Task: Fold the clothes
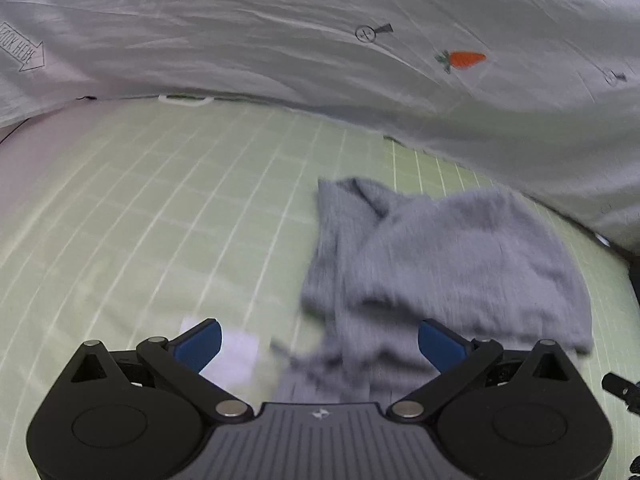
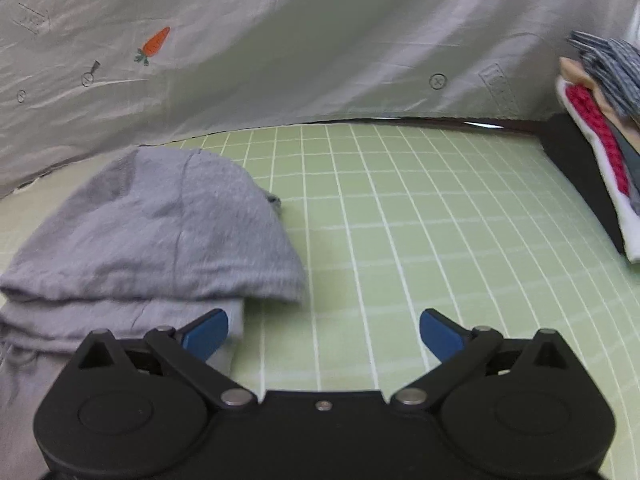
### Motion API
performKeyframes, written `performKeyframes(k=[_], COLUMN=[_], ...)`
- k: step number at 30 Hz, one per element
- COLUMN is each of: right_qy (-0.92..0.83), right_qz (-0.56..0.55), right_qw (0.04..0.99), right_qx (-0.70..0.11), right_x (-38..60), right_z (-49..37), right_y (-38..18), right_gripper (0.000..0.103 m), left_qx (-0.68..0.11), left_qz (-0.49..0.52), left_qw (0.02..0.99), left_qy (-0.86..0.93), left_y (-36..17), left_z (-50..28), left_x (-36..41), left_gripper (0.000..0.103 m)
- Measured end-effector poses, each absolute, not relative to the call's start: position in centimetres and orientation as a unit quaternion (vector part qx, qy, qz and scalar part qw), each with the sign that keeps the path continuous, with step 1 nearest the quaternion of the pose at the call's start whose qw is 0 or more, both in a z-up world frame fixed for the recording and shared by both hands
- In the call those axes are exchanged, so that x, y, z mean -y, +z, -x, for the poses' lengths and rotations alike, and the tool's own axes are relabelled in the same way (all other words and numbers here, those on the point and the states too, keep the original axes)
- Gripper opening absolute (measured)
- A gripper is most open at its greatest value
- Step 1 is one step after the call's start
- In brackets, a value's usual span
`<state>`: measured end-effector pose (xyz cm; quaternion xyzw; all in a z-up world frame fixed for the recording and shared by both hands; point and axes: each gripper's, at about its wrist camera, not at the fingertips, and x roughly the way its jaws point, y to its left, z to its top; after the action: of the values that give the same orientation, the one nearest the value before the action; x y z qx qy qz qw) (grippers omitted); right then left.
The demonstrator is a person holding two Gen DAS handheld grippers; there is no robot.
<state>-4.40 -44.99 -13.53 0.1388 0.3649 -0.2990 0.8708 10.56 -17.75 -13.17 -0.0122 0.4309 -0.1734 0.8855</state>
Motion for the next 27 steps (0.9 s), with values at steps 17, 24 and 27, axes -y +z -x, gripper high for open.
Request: performKeyframes(k=[17,24,27], right_qy=[-0.24,-0.234,-0.236], right_qz=[-0.151,-0.144,-0.15], right_qw=[0.864,0.863,0.859], right_qx=[-0.416,-0.423,-0.43], right_x=[36.7,33.5,32.7], right_z=[10.6,12.8,13.8], right_y=[-15.1,-15.8,-16.2], right_gripper=[0.103,0.103,0.103], left_qx=[-0.489,-0.504,-0.504], left_qz=[-0.02,-0.046,-0.058], left_qw=[0.859,0.844,0.842], left_qy=[-0.147,-0.174,-0.183], left_y=[-16.7,-17.9,-18.3], left_z=[-0.3,1.5,2.2], left_x=[11.3,11.3,11.7], left_gripper=[0.103,0.103,0.103])
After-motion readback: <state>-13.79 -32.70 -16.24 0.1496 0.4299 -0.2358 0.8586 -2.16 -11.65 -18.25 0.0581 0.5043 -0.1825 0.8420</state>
